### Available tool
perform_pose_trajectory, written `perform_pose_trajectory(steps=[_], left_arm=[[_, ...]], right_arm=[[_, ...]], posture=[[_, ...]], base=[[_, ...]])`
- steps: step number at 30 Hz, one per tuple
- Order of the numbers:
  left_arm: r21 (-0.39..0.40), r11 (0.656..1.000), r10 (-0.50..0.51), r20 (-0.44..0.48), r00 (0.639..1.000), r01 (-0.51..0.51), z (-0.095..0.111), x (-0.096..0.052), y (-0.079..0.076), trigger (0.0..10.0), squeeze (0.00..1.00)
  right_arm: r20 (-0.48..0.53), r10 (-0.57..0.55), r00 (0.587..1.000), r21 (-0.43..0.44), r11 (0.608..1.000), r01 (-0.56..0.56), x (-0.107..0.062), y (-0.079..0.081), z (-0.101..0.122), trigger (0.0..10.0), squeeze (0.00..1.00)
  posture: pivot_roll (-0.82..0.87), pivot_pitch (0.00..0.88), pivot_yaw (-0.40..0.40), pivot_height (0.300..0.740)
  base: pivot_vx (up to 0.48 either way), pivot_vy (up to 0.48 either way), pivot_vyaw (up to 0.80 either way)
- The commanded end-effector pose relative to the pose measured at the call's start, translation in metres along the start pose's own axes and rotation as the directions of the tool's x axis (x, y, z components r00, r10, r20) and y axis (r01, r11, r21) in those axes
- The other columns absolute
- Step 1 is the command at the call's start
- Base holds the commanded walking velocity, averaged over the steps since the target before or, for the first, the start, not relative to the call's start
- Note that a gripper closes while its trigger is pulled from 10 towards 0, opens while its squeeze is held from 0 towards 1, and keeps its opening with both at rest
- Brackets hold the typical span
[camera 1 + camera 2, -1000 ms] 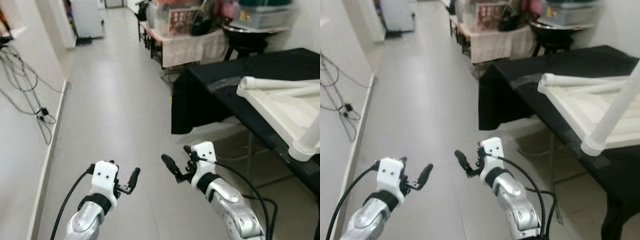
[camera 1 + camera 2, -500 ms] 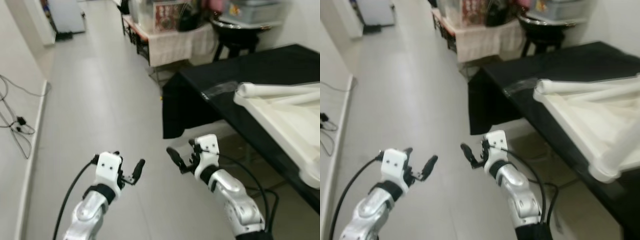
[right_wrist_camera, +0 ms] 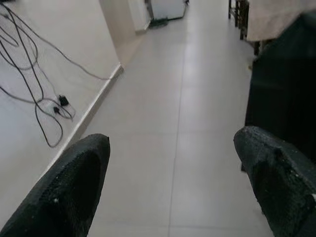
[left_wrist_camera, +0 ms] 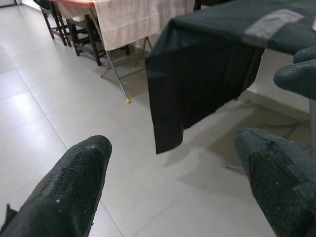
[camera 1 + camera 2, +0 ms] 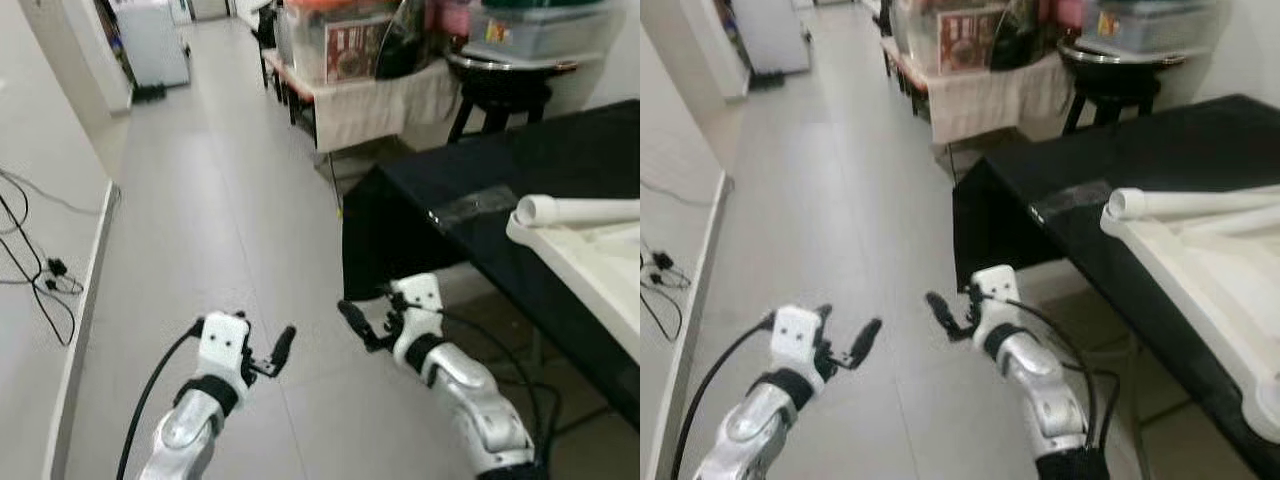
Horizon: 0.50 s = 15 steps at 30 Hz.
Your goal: Building children table
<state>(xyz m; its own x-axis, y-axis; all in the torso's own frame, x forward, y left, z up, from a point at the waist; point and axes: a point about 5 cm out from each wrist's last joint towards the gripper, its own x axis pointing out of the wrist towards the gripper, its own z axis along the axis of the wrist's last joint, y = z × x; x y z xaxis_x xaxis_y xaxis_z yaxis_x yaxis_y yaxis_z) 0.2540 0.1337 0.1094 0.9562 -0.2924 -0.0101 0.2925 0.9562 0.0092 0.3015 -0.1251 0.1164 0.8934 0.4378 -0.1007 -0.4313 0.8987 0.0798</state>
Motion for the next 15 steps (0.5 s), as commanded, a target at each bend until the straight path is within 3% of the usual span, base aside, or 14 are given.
perform_pose_trajectory(steps=[1, 15], left_arm=[[0.002, 1.000, 0.021, -0.020, 1.000, -0.021, -0.0050, -0.0033, 0.0086, 10.0, 0.00], [0.000, 1.000, 0.017, -0.019, 1.000, -0.017, -0.0052, -0.0019, 0.0091, 10.0, 0.00]], right_arm=[[0.003, 0.025, 1.000, 0.011, 1.000, -0.025, 0.0030, 0.0068, -0.0014, 10.0, 0.00], [0.005, 0.026, 1.000, 0.025, 0.999, -0.026, 0.0039, 0.0062, -0.0020, 10.0, 0.00]], posture=[[-0.02, 0.064, 0.017, 0.740], [-0.02, 0.069, 0.024, 0.740]], base=[[0.307, 0.000, 0.00], [0.298, 0.000, 0.00]])
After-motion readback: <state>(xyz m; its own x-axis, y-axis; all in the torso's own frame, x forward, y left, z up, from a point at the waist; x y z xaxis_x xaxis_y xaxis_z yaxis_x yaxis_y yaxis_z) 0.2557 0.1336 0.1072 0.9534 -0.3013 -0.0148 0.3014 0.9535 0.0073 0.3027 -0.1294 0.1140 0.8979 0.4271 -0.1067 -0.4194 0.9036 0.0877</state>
